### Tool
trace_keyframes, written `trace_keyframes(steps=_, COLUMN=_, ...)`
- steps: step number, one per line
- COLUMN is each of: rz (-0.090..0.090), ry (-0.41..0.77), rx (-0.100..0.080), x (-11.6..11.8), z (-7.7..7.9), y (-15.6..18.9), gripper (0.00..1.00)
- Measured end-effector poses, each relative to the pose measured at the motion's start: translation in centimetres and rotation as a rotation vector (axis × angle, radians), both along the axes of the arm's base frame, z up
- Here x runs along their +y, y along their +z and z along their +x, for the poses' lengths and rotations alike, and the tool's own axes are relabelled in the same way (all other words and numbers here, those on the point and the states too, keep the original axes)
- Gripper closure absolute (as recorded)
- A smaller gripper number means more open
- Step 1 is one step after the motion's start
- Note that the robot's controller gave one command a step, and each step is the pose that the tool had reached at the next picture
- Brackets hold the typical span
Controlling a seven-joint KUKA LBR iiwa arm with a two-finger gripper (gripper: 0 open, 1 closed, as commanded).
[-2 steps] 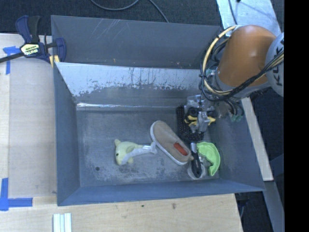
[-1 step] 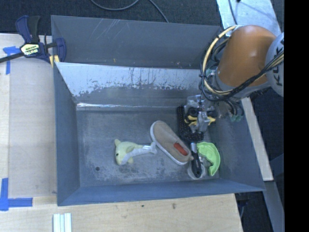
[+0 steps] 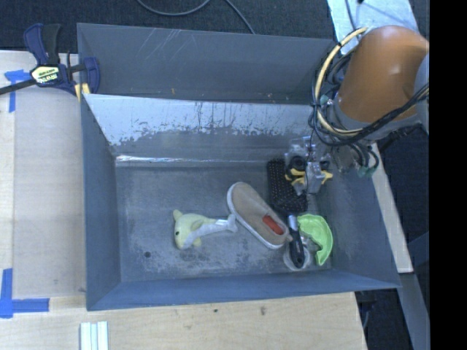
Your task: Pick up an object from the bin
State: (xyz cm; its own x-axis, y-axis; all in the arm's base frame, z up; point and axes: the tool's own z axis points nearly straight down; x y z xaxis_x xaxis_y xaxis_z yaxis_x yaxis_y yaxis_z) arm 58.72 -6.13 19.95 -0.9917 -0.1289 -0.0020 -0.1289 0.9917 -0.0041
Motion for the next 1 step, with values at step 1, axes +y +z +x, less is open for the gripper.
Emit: trace_keyframes(steps=1, rz=0.000, ry=-0.009, rx=-0.002, x=0.63, z=-0.10, y=4.27, gripper=1.00)
